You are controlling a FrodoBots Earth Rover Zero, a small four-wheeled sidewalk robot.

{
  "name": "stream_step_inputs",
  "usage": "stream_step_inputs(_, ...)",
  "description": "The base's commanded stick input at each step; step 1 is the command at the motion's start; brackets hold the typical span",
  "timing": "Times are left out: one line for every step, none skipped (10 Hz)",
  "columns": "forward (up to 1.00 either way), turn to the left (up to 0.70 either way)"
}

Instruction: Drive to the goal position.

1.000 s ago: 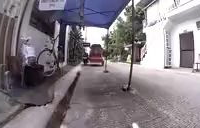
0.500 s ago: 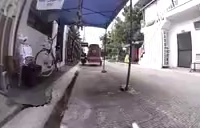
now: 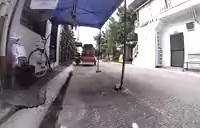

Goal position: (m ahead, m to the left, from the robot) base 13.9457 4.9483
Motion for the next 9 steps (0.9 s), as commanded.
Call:
stream_step_inputs(0.00, -0.68)
stream_step_inputs(0.00, -0.68)
stream_step_inputs(0.00, -0.68)
stream_step_inputs(0.00, -0.68)
stream_step_inputs(0.00, -0.68)
stream_step_inputs(0.00, -0.68)
stream_step_inputs(0.00, -0.68)
stream_step_inputs(0.00, -0.68)
stream_step_inputs(0.00, -0.68)
